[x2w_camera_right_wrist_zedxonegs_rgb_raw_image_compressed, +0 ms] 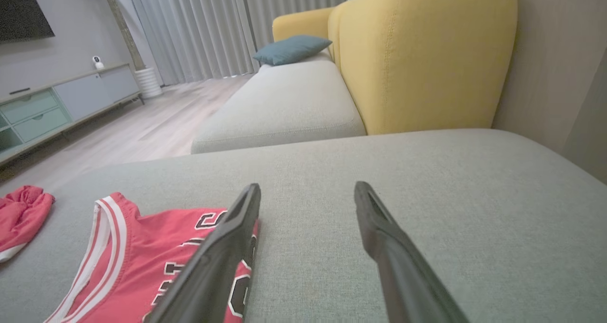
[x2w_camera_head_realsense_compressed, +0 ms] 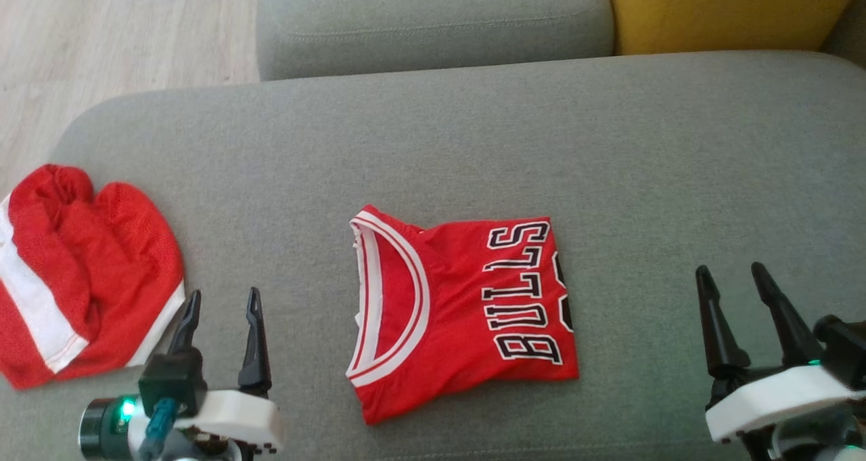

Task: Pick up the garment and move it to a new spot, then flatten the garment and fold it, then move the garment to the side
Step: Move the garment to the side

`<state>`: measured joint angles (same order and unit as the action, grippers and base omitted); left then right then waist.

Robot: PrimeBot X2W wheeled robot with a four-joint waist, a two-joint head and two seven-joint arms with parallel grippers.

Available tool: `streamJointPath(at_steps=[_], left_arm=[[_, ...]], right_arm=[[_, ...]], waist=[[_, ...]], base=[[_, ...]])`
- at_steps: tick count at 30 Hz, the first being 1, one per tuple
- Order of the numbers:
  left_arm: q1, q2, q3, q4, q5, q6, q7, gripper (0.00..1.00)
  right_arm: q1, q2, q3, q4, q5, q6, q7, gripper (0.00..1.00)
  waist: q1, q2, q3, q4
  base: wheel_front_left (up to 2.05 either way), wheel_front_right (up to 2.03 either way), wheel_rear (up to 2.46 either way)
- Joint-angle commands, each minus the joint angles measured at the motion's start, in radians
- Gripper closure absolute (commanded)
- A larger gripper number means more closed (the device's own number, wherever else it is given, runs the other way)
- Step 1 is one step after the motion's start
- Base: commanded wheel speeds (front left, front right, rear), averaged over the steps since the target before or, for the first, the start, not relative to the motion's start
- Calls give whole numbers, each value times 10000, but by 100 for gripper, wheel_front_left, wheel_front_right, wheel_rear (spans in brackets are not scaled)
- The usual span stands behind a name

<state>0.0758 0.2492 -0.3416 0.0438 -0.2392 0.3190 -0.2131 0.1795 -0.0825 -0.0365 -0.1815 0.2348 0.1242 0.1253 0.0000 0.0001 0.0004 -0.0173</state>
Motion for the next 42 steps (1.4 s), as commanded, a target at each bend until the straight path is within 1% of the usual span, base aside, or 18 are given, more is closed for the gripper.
streamJointPath(at_steps=[1,5,11,12,18,21,23,26,27,28,29,31,36,42], left_arm=[[-698,192,351,-313,60,77,-84,0],[-1173,115,300,-346,166,52,-198,0],[-1994,-191,123,-243,275,-114,-377,0],[-1994,-191,123,-243,275,-114,-377,0],[-2575,-508,-26,13,403,-276,-465,0],[-2730,-667,-61,95,475,-333,-479,0],[-2761,-751,-22,58,538,-349,-481,0],[-2731,-833,59,2,629,-386,-483,0],[-2717,-852,89,-10,656,-403,-484,0],[-2706,-868,118,-21,685,-420,-484,0],[-2703,-878,146,-30,718,-440,-484,0],[-2718,-891,196,-56,789,-483,-484,0],[-2722,-925,201,-106,958,-640,-485,0],[-2787,-985,75,-216,1124,-825,-485,0]], right_arm=[[-262,-222,215,-202,-56,65,110,0],[-534,-467,438,396,36,65,183,0],[-1359,-842,1085,1842,313,65,177,0],[-1359,-842,1085,1842,313,65,177,0],[-2297,-1048,1974,3670,723,65,159,0],[-2597,-1076,2194,4587,882,65,229,0],[-2746,-1051,2287,5033,965,65,216,0],[-2913,-1065,2552,5579,1247,65,495,0],[-2956,-1084,2669,5695,1383,65,656,52],[-3011,-1136,2793,5746,1491,65,764,89],[-3065,-1196,2899,5745,1592,65,813,100],[-3154,-1327,3098,5647,1739,65,875,100],[-3198,-1673,3292,4972,1783,65,559,100],[-3439,-2054,3462,4028,1698,65,523,100]], waist=[[0,-1,221,174],[0,-1,679,570],[0,-1,1424,1303],[0,-1,1424,1303],[0,-1,1866,1864],[0,-1,1955,2047],[0,-1,1970,2098],[0,-1,2004,2105],[0,-1,2014,2083],[0,-1,2025,2052],[0,-1,2039,2010],[0,-1,2063,1880],[0,-1,2025,1385],[0,-1,2223,207]], base=[[0,0,0],[0,0,0],[0,0,0],[0,0,0],[0,0,0],[0,0,0],[0,0,0],[0,0,0],[0,0,0],[0,0,0],[0,0,0],[0,0,0],[0,0,0],[0,0,0]])
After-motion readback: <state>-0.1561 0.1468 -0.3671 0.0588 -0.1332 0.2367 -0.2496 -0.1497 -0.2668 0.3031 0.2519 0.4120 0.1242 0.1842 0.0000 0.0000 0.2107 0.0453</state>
